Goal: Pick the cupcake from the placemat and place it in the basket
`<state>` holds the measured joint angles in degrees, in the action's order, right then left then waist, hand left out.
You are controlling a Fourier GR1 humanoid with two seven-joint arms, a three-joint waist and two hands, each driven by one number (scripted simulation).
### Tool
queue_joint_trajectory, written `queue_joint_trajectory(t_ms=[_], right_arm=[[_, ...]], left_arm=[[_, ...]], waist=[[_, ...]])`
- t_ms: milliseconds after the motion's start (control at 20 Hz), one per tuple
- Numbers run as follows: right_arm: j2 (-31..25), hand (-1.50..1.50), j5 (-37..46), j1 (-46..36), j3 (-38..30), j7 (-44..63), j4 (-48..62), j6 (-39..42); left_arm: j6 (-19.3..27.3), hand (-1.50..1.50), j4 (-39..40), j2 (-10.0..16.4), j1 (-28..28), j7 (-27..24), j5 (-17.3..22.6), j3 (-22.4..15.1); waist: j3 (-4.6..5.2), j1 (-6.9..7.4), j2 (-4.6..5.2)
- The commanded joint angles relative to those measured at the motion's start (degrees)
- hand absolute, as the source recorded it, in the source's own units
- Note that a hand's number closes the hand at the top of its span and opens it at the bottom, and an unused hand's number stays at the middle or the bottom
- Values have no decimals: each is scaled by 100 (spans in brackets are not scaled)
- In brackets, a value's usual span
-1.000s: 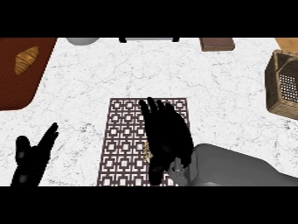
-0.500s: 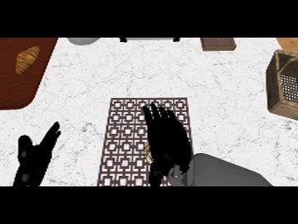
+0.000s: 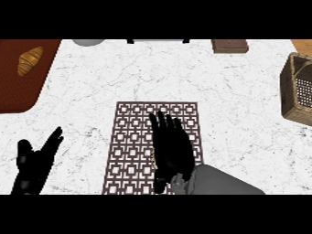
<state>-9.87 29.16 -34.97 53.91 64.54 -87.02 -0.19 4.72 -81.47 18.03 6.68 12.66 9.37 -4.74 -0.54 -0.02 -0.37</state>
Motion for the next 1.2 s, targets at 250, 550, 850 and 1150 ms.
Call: queue_joint_trajectory(t_ms=[250,550,850,1150], right_arm=[[496,-150,151,216,-262,720,605,574],[513,-150,467,561,-482,440,522,703],[678,-150,917,779,-659,26,844,570],[946,150,1325,1212,-508,-49,917,548]], left_arm=[[55,0,-86,-248,67,362,-94,-175],[-171,0,264,-125,83,63,-80,110],[-179,0,-103,-228,225,283,-157,36],[-68,0,298,-416,-43,142,-346,122]], waist=[[55,23,34],[56,1,29],[53,19,28],[55,-8,33]])
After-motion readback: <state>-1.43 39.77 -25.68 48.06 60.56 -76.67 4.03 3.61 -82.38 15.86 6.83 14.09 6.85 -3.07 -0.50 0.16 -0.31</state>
